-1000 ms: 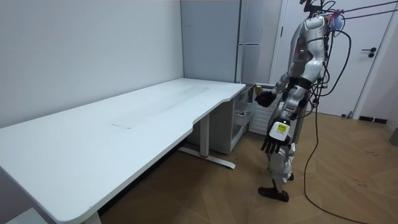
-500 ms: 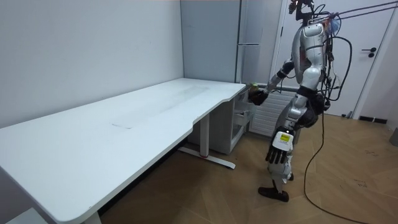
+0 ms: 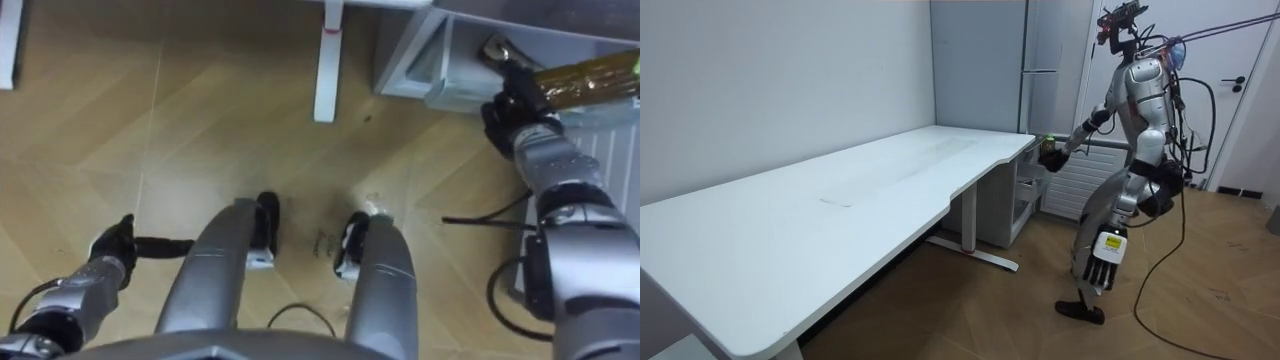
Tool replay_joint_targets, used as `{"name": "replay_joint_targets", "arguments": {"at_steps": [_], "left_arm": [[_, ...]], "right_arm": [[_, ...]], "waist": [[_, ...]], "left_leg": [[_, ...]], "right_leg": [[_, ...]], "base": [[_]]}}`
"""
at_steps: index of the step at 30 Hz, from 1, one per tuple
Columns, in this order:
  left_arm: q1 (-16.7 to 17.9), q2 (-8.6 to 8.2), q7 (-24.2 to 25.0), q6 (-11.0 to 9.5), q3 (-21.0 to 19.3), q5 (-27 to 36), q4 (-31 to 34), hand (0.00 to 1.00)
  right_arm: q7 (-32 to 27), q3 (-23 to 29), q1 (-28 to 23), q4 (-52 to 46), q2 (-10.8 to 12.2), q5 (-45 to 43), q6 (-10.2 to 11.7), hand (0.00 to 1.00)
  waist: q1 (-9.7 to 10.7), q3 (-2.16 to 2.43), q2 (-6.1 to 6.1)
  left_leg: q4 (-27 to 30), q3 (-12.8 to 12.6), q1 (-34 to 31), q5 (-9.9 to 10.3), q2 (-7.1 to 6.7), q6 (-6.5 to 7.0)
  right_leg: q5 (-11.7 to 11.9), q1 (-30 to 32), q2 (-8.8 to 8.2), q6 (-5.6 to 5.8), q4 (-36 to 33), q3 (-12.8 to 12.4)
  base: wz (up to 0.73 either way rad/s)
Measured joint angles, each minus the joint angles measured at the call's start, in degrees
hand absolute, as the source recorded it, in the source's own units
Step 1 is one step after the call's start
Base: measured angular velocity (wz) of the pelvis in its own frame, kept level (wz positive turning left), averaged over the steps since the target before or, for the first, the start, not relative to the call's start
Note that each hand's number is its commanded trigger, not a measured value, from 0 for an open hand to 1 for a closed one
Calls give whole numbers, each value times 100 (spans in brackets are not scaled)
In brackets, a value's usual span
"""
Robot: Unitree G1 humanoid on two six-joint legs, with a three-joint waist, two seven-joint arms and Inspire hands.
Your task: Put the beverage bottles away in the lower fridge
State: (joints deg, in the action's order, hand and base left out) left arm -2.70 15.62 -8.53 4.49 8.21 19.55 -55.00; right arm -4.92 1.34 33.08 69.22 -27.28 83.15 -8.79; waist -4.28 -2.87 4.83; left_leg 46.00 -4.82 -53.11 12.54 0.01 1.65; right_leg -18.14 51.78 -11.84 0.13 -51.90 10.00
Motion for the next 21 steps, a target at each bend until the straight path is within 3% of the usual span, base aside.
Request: {"name": "replay_joint_targets", "arguments": {"at_steps": [9, 21], "left_arm": [[89, 329, -430, -109, 480, 5, 111, 0], [109, 326, -613, -89, 826, 8, 239, 0]], "right_arm": [[-273, -17, 303, 3, -104, 311, 2, 100], [-520, -234, 660, 3, -112, 715, 4, 100]], "waist": [[-63, -13, 25], [-180, -18, 11]], "left_leg": [[252, -1, -522, 4, 9, 10], [222, 17, -531, -1, 14, 12]], "right_leg": [[-18, 505, -15, -15, -241, -29], [-131, 497, -40, -61, -280, 34]], "base": [[1], [3]]}}
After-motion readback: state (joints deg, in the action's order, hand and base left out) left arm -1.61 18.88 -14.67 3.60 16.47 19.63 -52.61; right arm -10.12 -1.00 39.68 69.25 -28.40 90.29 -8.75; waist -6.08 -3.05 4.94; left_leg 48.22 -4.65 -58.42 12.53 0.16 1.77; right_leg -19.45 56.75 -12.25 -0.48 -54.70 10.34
